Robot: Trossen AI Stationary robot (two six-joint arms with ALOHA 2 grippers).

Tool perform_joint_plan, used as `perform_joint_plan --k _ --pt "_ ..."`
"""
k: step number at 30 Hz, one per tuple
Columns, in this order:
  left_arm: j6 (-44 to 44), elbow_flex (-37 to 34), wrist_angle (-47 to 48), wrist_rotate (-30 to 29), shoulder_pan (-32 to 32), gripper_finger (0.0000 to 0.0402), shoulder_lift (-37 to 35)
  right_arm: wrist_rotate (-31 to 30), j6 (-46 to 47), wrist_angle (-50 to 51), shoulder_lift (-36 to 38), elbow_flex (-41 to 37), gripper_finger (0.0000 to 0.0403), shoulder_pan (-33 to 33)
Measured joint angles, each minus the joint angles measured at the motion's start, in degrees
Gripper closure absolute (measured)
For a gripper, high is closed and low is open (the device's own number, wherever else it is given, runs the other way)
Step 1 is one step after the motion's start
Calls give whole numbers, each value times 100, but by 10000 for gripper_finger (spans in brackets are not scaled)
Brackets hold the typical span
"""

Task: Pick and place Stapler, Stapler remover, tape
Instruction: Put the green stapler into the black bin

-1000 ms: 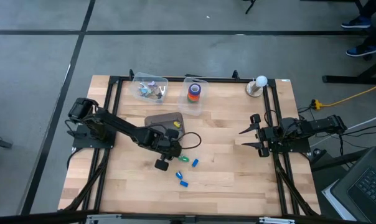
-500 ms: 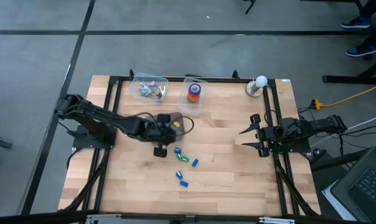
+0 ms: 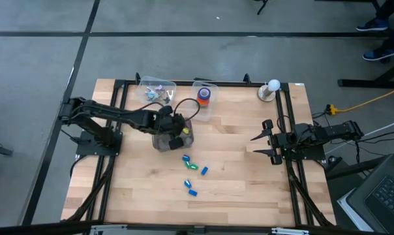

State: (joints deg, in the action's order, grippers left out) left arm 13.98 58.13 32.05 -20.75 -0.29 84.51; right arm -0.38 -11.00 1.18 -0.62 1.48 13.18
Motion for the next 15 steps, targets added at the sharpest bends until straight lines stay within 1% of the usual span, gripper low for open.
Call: perform_joint_plan --k 3,5,8,11,15 --pt "231 0 33 329 -156 347 230 0 1 0 -1 0 178 -1" --pt "394 0 81 434 -230 346 415 0 1 1 -1 0 178 0" --pt "634 0 120 412 -298 339 641 0 0 0 -1 0 178 -1" --pt "778 0 117 392 -331 324 760 0 1 0 -1 0 178 -1" --pt "787 0 114 162 -325 299 774 0 1 -1 -1 0 178 -1"
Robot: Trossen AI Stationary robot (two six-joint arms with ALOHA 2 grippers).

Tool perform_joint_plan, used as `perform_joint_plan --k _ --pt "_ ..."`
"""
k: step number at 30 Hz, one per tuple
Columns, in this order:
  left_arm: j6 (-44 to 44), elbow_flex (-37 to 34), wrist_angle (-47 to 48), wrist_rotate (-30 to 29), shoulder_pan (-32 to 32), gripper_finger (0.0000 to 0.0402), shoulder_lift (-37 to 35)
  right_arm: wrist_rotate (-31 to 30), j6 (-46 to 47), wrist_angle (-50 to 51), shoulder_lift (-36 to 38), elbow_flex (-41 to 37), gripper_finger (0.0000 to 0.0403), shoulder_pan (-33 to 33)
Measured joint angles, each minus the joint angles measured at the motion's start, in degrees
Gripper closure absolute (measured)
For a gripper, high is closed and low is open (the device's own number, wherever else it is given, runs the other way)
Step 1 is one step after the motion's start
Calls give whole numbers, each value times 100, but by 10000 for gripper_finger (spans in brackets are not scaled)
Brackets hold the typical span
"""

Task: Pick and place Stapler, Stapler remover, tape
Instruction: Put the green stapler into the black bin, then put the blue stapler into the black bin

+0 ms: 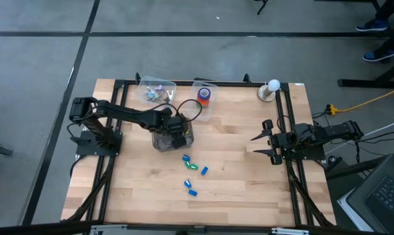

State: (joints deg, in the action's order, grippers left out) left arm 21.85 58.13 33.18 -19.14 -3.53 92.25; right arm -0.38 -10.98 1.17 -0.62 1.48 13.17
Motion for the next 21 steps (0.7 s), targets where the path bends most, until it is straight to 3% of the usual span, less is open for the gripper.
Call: perform_joint_plan --k 5,11,21 --pt "7 0 1 -174 -4 274 -26 0 0 2 0 0 178 0" --pt "202 0 5 21 1 254 -26 0 -2 0 0 0 178 2" --pt "65 2 -719 1537 103 251 -129 0 0 2 0 0 178 0"
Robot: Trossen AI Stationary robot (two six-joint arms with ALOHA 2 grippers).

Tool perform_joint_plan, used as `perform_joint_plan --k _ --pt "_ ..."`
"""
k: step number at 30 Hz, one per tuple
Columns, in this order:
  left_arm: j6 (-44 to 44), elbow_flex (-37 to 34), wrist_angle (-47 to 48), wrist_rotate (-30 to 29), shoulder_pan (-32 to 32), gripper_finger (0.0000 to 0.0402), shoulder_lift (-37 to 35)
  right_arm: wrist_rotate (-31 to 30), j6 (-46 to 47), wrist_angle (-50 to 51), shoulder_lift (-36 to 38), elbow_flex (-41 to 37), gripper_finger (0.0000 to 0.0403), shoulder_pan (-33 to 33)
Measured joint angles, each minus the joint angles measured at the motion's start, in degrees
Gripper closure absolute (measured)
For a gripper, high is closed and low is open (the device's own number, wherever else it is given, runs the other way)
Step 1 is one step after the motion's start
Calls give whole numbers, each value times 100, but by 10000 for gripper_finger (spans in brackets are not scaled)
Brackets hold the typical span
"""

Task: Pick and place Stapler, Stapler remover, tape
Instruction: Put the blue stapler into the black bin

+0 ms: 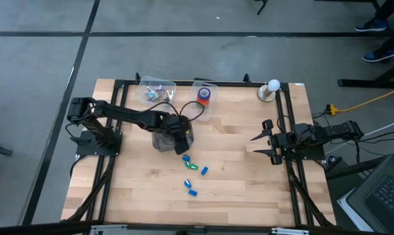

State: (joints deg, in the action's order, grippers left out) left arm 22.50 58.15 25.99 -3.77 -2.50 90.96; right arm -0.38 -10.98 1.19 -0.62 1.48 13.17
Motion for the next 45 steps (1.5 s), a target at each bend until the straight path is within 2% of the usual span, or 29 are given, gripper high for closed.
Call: perform_joint_plan --k 6,11,16,19,27,36,45 --pt "-705 0 -658 222 305 253 0 0 -2 0 0 0 178 1" --pt "-857 0 -1482 216 585 254 0 0 -2 -2 0 0 178 2" --pt "-2040 0 -2059 194 875 254 0 0 -1 -1 0 0 178 1" --pt "-2711 0 -2012 179 983 254 0 0 -1 -2 0 0 178 2" --pt "-3447 -3 -1688 205 1159 254 67 0 -2 0 0 0 178 0" --pt "-2959 -7 -1232 196 1182 254 280 -2 0 -1 0 0 178 2" --pt "-3126 -2 -837 192 1185 254 730 0 -2 -2 0 0 178 2"
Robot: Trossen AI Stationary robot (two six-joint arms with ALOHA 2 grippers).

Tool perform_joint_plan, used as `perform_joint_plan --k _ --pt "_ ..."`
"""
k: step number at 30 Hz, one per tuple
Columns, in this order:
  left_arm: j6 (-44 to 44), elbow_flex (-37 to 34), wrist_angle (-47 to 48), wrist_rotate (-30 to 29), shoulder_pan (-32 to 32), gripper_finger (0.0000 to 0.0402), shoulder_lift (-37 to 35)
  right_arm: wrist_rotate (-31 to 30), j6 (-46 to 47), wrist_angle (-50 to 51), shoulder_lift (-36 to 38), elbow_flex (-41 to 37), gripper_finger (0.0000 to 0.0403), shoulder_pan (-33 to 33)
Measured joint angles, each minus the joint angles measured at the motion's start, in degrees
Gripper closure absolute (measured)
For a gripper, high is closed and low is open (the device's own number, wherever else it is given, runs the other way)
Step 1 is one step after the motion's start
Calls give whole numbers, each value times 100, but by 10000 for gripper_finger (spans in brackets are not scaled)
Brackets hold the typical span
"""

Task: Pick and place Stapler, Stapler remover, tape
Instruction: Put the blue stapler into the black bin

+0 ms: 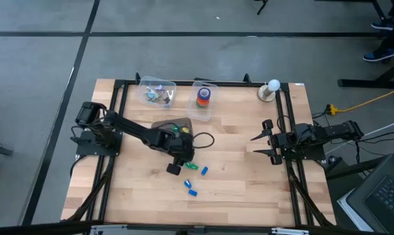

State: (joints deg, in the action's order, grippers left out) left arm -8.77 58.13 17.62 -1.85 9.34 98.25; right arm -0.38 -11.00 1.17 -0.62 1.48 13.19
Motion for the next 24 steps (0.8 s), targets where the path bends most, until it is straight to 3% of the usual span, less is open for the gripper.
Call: perform_joint_plan --k 24 --pt "619 -13 380 -79 -53 269 539 0 2 2 0 0 178 -2"
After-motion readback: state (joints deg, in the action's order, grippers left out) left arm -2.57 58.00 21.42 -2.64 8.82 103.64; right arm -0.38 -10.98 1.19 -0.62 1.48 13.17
